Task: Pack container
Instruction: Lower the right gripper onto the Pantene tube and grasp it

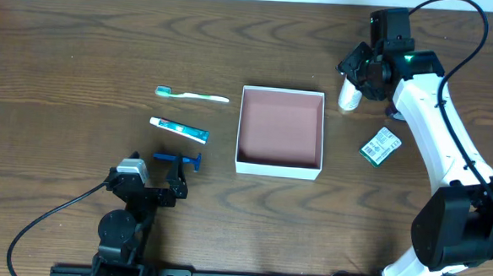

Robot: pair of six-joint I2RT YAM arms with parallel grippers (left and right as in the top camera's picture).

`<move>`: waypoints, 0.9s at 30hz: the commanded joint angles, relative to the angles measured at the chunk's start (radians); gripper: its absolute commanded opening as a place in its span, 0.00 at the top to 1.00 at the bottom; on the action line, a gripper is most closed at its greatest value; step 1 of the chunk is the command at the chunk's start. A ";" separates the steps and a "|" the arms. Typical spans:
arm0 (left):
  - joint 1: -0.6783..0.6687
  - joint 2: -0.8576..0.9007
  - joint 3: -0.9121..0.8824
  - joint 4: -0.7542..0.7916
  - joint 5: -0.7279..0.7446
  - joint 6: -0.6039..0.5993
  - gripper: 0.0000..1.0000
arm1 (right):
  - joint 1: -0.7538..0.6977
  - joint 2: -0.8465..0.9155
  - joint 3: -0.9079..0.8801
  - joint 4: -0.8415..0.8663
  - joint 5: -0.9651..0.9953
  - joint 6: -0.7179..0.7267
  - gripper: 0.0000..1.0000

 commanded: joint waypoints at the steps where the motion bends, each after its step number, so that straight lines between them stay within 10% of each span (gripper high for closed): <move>1: -0.002 0.000 -0.018 -0.036 -0.026 0.013 0.02 | 0.006 0.000 0.021 -0.001 0.014 -0.099 0.44; 27: -0.002 0.000 -0.018 -0.036 -0.026 0.013 0.02 | -0.080 -0.015 0.075 -0.077 -0.005 -0.276 0.57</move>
